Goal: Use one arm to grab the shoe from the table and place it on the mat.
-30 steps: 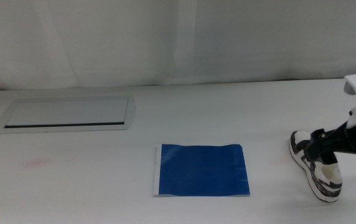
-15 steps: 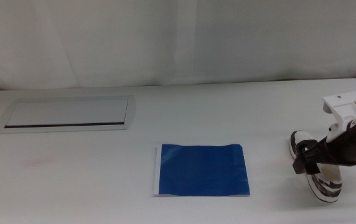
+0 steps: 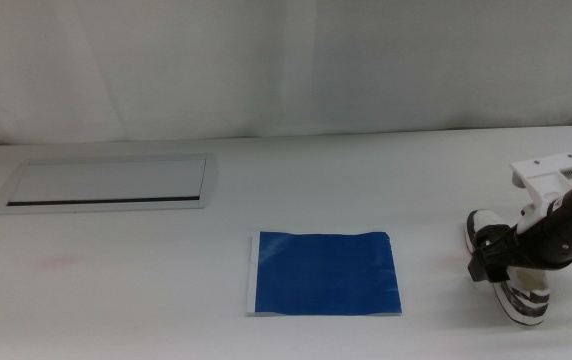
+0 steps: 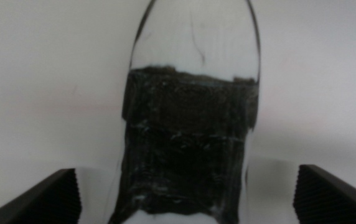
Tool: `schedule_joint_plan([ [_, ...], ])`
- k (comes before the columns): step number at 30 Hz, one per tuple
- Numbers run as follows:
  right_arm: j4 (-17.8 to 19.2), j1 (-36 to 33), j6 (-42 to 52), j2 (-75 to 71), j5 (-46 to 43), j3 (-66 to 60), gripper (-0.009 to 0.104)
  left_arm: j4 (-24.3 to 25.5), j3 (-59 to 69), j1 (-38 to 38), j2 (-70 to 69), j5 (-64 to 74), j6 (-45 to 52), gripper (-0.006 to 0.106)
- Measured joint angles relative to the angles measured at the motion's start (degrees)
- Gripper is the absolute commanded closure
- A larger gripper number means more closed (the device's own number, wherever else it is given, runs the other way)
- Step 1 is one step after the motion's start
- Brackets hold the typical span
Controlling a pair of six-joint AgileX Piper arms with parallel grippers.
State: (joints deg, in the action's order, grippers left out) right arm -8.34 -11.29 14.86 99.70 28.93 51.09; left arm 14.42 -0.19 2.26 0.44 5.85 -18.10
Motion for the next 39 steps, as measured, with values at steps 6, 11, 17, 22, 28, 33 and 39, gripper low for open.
schedule_joint_plan([
  [6,0.00,0.00,0.13,1.54,0.00,0.00,0.048,0.00,0.00,0.00,0.00,0.00,0.00,0.103],
  [11,-0.04,-0.14,0.22,1.68,-0.09,0.28,0.097,0.00,0.00,0.00,0.00,0.00,0.00,0.103],
  [17,-0.04,-0.24,4.25,-0.08,7.03,6.83,0.097,0.00,0.00,0.00,0.00,0.00,0.00,0.103],
  [22,-1.77,-2.57,17.53,-2.33,16.62,19.03,0.097,0.00,0.00,0.00,0.00,0.00,0.00,0.103],
  [28,-2.76,-11.08,31.56,-2.60,20.96,29.14,0.097,0.00,0.00,0.00,0.00,0.00,0.00,0.103],
  [33,-3.15,-18.27,40.44,-0.97,22.12,31.24,0.097,0.00,0.00,0.00,0.00,0.00,0.00,0.103],
  [39,-3.26,-25.25,43.91,6.61,24.28,31.24,0.097,0.00,0.00,0.00,0.00,0.00,0.00,0.103],
])
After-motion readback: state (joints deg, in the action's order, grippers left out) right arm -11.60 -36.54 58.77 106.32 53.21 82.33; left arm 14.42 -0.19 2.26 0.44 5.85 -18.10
